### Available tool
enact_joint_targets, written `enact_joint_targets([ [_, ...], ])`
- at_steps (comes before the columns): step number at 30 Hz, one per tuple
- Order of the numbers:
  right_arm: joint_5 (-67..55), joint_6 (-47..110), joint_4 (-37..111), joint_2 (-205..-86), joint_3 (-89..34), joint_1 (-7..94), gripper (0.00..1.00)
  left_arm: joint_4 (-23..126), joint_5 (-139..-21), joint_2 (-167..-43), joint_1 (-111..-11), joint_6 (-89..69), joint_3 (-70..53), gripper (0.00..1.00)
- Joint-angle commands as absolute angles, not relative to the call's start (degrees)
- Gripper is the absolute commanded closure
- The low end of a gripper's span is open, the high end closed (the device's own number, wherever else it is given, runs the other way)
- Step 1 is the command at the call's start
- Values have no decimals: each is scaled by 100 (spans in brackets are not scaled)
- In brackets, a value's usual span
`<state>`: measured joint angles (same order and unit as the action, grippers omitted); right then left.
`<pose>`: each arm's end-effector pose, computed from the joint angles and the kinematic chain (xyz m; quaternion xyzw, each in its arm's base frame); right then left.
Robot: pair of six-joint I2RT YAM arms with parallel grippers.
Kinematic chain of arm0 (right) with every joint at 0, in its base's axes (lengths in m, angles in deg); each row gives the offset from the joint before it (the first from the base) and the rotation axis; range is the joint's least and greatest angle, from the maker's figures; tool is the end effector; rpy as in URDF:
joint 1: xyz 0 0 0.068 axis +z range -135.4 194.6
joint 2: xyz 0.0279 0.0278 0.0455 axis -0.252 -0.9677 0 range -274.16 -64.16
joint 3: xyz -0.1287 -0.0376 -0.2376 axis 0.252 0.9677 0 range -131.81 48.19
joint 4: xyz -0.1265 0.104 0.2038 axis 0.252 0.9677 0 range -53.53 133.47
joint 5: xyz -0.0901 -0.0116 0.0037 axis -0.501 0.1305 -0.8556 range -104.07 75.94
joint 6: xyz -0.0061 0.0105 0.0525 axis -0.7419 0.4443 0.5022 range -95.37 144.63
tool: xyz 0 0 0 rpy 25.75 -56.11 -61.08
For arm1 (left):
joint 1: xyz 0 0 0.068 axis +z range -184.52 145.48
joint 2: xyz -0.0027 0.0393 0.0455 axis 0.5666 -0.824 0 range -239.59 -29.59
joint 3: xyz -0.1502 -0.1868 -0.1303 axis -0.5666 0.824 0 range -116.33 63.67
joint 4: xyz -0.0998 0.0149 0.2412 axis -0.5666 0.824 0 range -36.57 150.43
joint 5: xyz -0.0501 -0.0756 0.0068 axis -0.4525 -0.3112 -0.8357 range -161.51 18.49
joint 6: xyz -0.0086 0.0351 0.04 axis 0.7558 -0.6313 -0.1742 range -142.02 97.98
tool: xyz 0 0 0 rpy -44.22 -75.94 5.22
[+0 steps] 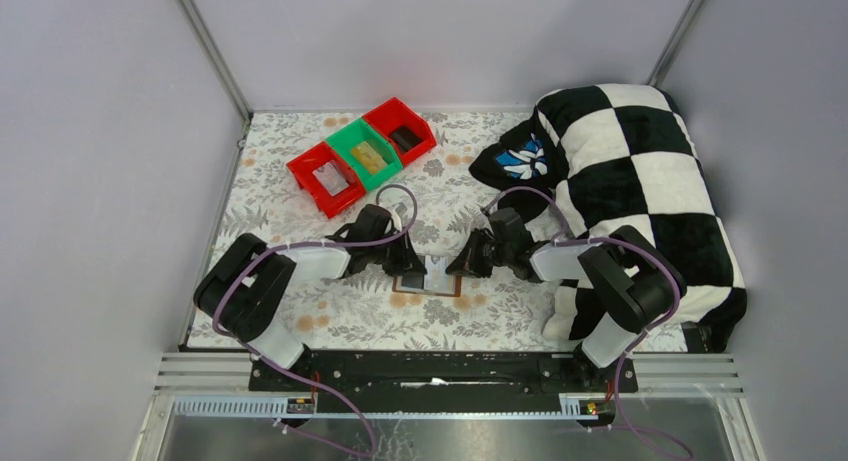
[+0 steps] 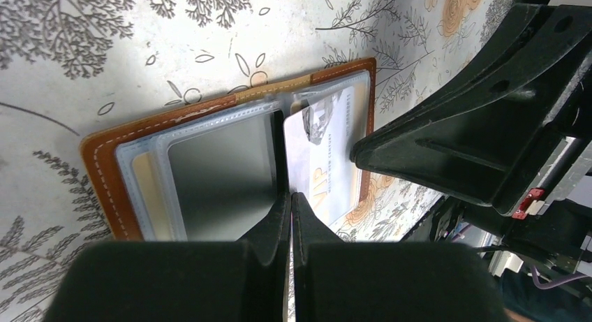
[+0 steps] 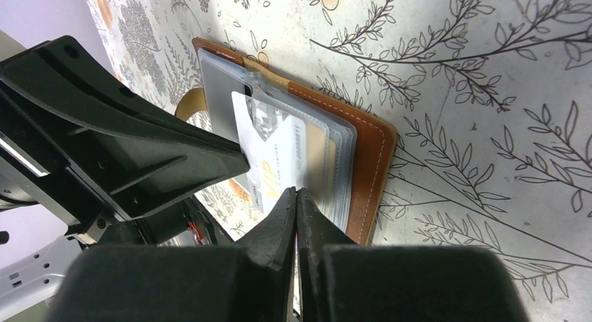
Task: Take the credit cards out of the card holder
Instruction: Remove the credit card from the card holder.
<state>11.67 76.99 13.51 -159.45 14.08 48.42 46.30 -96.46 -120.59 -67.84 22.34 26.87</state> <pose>0.2392 0.1788 0.1250 0.0452 0.8812 0.4371 0.1740 0.2334 -0.1714 0.1360 -0.0087 0.9121 -0.3807 0.1522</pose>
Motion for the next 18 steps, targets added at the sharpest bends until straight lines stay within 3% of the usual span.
enact_joint_targets([
  [1,893,7638,1472,-16035,1605,4881,97,4639,-9665,-11756,-6639,2024,2799,100],
  [18,997,7306,1890,-15729,1310,4879,96,5201,-9654,-11176,-6318,1738,2788,100],
])
